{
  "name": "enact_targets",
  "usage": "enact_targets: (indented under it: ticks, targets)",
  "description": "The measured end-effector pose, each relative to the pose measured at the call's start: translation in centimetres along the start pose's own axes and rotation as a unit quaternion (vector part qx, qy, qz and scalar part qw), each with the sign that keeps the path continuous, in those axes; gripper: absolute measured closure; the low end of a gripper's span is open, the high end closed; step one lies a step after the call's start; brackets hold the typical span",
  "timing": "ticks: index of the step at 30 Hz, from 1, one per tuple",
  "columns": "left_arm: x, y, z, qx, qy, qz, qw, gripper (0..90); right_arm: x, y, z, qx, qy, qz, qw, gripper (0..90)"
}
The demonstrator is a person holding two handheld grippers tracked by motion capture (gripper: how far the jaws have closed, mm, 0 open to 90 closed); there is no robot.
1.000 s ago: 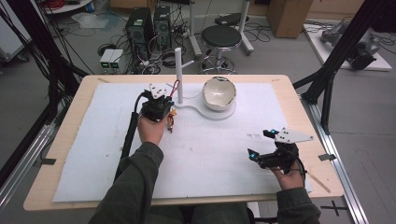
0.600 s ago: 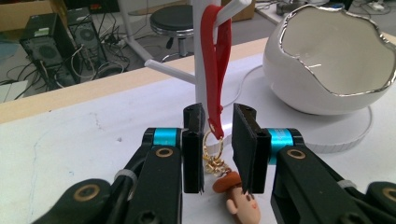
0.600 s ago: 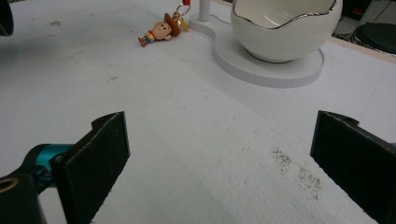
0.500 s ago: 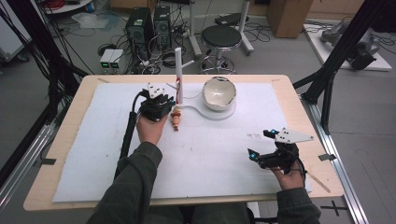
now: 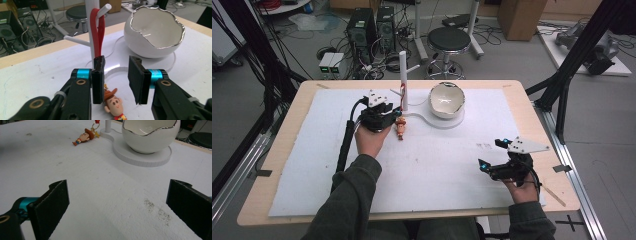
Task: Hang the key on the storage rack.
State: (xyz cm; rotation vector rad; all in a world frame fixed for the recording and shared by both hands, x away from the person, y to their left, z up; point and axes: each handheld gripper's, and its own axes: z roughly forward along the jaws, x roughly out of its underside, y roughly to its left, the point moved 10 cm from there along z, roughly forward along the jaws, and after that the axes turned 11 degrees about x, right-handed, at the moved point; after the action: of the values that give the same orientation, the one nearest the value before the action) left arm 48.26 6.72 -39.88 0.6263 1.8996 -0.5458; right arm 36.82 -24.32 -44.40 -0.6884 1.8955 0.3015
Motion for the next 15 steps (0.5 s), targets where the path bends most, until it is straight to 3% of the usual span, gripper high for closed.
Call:
enact_targets:
  ticks: [12, 15]
  targets:
    - [0.1, -1.6, -1.3, 0.056, 0.002, 0.009, 0.9984, 50.4, 0.2, -0.4, -0.3, 0.006, -0.003, 0.005, 1.0000, 3.5]
    - [0.4, -1.7, -1.8, 0.058, 0.002, 0.014, 0.9982, 48.9, 0.2, -0.4, -0.4, 0.005, -0.003, 0.010, 0.9999, 3.5]
